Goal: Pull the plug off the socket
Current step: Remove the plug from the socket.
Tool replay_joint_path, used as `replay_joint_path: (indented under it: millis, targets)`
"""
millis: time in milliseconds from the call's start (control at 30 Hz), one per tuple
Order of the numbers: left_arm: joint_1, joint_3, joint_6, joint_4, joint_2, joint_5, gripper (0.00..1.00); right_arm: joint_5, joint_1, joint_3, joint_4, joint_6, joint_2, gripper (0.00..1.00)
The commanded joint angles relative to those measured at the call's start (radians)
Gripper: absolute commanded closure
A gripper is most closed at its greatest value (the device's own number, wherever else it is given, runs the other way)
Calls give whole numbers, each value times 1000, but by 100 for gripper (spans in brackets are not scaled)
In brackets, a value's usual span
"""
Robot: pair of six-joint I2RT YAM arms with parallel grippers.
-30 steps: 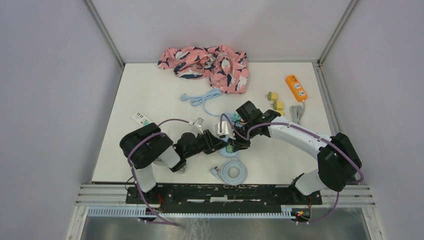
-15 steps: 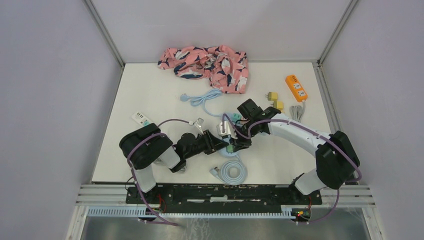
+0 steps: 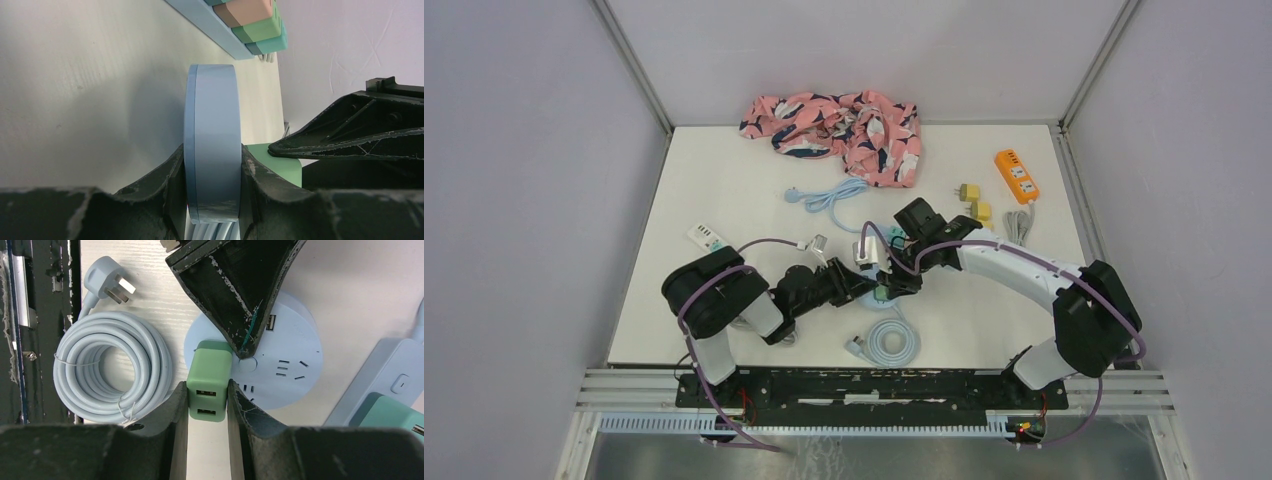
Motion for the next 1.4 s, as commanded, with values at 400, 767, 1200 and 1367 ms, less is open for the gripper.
replay_joint_path:
  millis: [400,767,1200,1367]
  targets:
    - [6,-48,37,41,-45,-92,97,-105,-40,42,-119,-84,-57,100]
    - [9,-68,33,31,-56,-138,97,-260,-10,20,-214,-225,-80,100]
    - [9,-84,26,24,-68,-176,97,0,-3,12,-44,-32,-59,100]
    - [9,-100,26,19,-79,-203,97,-113,2,18,-103,-88,-74,100]
